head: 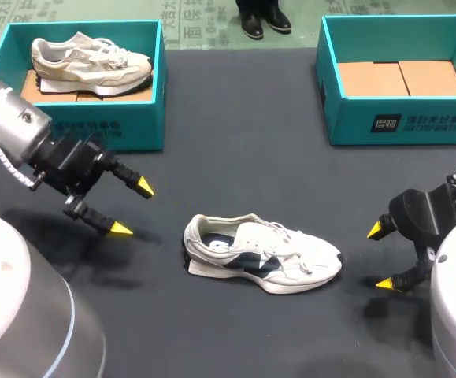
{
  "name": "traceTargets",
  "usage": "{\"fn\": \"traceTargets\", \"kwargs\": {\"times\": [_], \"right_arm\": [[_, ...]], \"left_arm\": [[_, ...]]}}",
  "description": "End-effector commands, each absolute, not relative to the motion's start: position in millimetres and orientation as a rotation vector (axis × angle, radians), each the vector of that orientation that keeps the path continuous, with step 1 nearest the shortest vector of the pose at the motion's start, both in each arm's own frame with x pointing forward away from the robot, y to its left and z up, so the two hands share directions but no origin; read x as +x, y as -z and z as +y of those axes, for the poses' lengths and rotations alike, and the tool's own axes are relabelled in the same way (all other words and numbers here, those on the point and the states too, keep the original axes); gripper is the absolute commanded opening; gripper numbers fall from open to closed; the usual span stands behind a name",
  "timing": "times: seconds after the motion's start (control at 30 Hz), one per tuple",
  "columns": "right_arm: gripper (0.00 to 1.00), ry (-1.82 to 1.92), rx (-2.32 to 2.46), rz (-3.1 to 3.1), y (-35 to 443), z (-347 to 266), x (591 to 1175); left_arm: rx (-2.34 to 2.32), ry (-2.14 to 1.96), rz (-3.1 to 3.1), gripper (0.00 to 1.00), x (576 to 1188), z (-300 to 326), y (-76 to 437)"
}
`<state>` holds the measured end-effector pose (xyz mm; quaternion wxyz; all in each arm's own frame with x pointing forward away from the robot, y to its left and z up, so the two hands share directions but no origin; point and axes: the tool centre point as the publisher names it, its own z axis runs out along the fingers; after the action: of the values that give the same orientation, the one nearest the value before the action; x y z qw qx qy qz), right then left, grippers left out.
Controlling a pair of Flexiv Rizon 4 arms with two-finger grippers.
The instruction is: Take the shoe out of the shoebox, open the shoe tongue, remove and reinsert the insole, then place the shoe into the shoebox
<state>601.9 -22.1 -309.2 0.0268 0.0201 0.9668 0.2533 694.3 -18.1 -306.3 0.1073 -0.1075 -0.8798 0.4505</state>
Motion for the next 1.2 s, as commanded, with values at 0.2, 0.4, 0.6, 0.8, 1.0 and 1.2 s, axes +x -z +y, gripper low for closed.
{"fn": "traceTargets", "kwargs": {"times": [0.2, 0.4, 0.6, 0.8, 1.0, 1.2], "right_arm": [[1.00, -0.780, 0.064, 2.984, 309, -22, 599], [1.00, -0.780, 0.064, 2.984, 309, -22, 599], [1.00, -0.780, 0.064, 2.984, 309, -22, 599], [1.00, -0.780, 0.064, 2.984, 309, -22, 599], [1.00, -0.780, 0.064, 2.984, 309, -22, 599], [1.00, -0.780, 0.064, 2.984, 309, -22, 599]], "left_arm": [[-0.196, -1.606, -2.545, 1.00, 677, -7, 328], [-0.196, -1.606, -2.545, 1.00, 677, -7, 328], [-0.212, -1.702, -2.493, 1.00, 688, -20, 359], [-0.176, -1.734, -2.436, 1.00, 694, -29, 373], [-0.113, -1.793, -2.398, 1.00, 699, -27, 390], [-0.095, -1.801, -2.401, 1.00, 700, -26, 397]]}}
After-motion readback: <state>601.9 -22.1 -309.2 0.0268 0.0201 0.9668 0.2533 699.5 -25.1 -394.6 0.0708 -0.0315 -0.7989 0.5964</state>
